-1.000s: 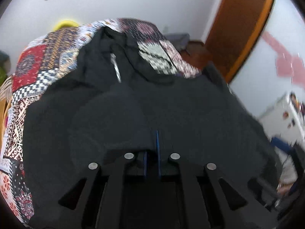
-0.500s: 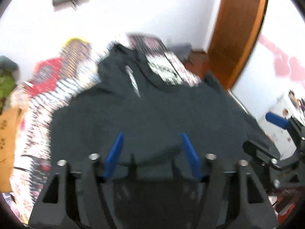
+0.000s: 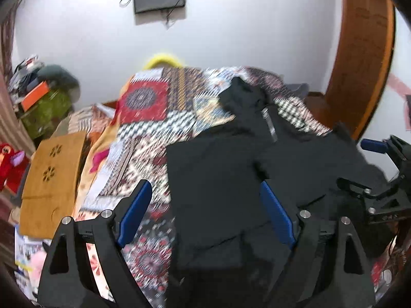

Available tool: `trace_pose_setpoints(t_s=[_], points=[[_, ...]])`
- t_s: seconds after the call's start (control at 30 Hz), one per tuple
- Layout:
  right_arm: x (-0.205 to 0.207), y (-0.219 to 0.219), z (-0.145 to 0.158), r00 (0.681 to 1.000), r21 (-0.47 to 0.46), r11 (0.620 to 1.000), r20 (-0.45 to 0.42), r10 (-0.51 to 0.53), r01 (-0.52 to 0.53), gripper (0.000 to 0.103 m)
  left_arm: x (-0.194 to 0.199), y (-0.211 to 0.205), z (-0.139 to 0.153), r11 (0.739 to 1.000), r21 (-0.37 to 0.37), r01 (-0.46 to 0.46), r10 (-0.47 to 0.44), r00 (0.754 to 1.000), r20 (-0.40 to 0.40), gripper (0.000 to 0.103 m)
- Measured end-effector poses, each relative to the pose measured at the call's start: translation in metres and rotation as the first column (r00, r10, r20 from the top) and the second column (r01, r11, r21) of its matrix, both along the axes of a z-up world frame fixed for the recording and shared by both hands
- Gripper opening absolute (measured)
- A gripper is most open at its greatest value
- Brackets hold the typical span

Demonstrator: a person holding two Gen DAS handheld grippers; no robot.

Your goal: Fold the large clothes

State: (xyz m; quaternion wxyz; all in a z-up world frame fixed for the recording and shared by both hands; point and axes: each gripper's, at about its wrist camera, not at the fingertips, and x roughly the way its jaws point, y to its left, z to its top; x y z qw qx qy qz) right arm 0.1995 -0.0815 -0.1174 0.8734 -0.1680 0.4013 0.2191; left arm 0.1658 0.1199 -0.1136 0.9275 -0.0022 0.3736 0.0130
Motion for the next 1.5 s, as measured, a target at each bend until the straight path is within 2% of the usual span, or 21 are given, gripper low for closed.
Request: trace_pose_setpoints(t_s=[0.17,0.3,0.37,0.5,0.53,0.57,0.77,0.9,1.0,1.17,1.33,1.5], points=[[0.022,0.030,-0.045,0.986,-0.064,0.996,-0.155,0.052,-0.063,0.101,-0.009,0.018,-0.030,0.999,0.010,-0.038,0.039,0.998,-0.057,0.086],[0.033,0.045,-0.067,0.962,-0.042,0.995,-0.262,0.074,-0.088,0.096,-0.011,0.026,-0.055,0.998,-0.008,-0.055,0.054,0.993,-0.107,0.086],[0.038,0.053,-0.081,0.946,-0.051,0.995,-0.317,0.068,-0.089,0.081,-0.009,0.029,-0.066,0.997,-0.027,-0.072,0.067,0.988,-0.136,0.086],[0.043,0.053,-0.094,0.930,-0.027,0.997,-0.363,0.060,-0.075,0.073,-0.007,0.037,-0.086,0.992,-0.076,-0.100,0.084,0.978,-0.192,0.086],[0.045,0.051,-0.096,0.928,-0.023,0.998,-0.368,0.053,-0.066,0.064,-0.007,0.037,-0.087,0.992,-0.080,-0.101,0.084,0.977,-0.196,0.086],[0.046,0.047,-0.096,0.929,-0.019,0.998,-0.366,0.049,-0.060,0.053,-0.006,0.036,-0.090,0.992,-0.076,-0.102,0.085,0.976,-0.199,0.086],[0.046,0.025,-0.080,0.945,0.042,0.998,-0.322,0.056,-0.045,0.025,-0.001,0.036,-0.097,0.991,-0.074,-0.114,0.096,0.972,-0.215,0.086],[0.041,0.007,-0.052,0.972,0.075,0.997,-0.231,0.047,-0.031,0.019,0.002,0.032,-0.097,0.992,-0.066,-0.103,0.086,0.972,-0.219,0.086],[0.049,-0.009,-0.029,0.983,0.101,0.995,-0.184,0.018,0.001,0.018,0.007,0.026,-0.089,0.997,-0.033,-0.075,0.067,0.976,-0.209,0.086],[0.066,-0.052,0.006,0.989,0.155,0.981,-0.114,-0.097,0.114,0.017,0.017,0.017,-0.071,0.998,-0.019,-0.057,0.053,0.987,-0.154,0.086],[0.074,-0.091,0.000,0.969,0.191,0.956,-0.151,-0.196,0.223,0.017,0.021,0.010,-0.072,0.996,-0.061,-0.064,0.054,0.986,-0.155,0.086],[0.077,-0.118,-0.026,0.938,0.197,0.933,-0.235,-0.254,0.301,0.017,0.019,-0.005,-0.076,0.999,-0.024,-0.030,0.026,0.984,-0.174,0.086]])
